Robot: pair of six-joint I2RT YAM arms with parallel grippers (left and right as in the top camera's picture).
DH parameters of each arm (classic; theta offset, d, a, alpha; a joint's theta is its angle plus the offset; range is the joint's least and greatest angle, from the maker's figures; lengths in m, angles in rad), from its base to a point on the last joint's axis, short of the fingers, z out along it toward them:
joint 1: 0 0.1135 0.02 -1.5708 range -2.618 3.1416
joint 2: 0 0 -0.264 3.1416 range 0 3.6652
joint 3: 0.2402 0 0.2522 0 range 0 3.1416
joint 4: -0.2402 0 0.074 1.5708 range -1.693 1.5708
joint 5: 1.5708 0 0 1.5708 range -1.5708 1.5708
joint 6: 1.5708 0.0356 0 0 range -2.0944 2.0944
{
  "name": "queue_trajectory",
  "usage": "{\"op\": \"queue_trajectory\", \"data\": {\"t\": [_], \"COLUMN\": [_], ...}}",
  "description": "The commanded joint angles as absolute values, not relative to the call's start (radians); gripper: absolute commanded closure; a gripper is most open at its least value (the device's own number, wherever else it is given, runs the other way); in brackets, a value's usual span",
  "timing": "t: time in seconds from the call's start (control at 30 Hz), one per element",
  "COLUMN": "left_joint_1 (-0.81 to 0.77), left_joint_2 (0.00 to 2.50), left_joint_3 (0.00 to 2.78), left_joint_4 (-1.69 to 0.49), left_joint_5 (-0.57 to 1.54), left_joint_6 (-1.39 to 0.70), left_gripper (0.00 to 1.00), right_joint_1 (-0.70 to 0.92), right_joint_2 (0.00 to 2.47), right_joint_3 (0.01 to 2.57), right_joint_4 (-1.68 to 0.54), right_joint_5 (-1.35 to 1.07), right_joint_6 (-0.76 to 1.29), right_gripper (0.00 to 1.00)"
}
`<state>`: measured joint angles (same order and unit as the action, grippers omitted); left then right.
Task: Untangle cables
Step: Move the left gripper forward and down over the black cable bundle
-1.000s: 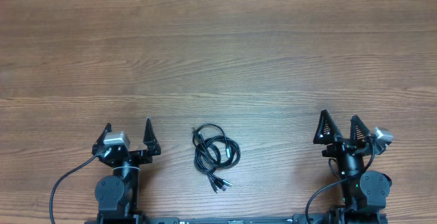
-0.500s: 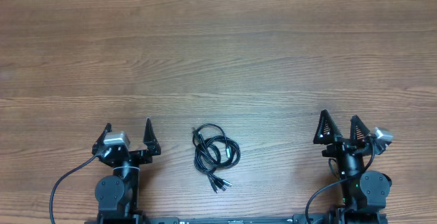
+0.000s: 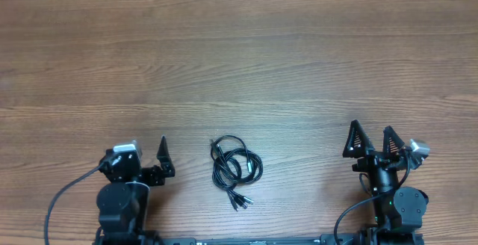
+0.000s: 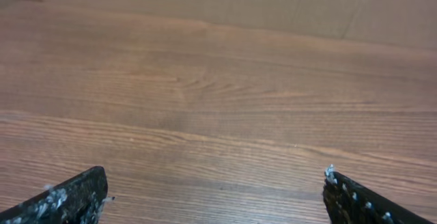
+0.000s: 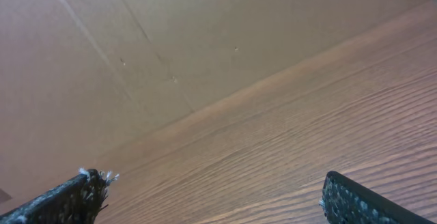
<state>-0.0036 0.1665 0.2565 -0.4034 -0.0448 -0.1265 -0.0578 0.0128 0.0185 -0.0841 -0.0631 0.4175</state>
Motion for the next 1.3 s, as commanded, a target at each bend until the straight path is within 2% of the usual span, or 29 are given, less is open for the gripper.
{"op": "queue_trajectory", "data": {"t": [0.0,0.43,0.73,0.97,1.27], "left_joint_1": [0.006,0.005,0.005,-0.029,-0.164], "left_joint_2": [0.258,0.660,0.893,1.024,1.148], "left_joint_3": [0.371,0.768,1.013,1.053,1.111], "left_joint_4": [-0.429,-0.642,-0.897,-0.941,-0.984], "left_joint_5": [-0.033,0.035,0.075,0.109,0.124], "left_joint_6": [-0.107,-0.107,-0.039,-0.005,0.052], "left_gripper": [0.00,0.00,0.00,0.00,0.00], "right_joint_1": [-0.054,-0.054,-0.054,-0.054,-0.053], "right_joint_2": [0.003,0.003,0.003,0.003,0.003], "right_joint_3": [0.008,0.008,0.008,0.008,0.008], "right_joint_4": [-0.081,-0.081,-0.081,-0.081,-0.081], "right_joint_5": [-0.053,-0.053,-0.053,-0.053,-0.053], "right_joint_6": [0.411,0.411,0.411,0.411,0.411], "right_gripper": [0.00,0.00,0.00,0.00,0.00]}}
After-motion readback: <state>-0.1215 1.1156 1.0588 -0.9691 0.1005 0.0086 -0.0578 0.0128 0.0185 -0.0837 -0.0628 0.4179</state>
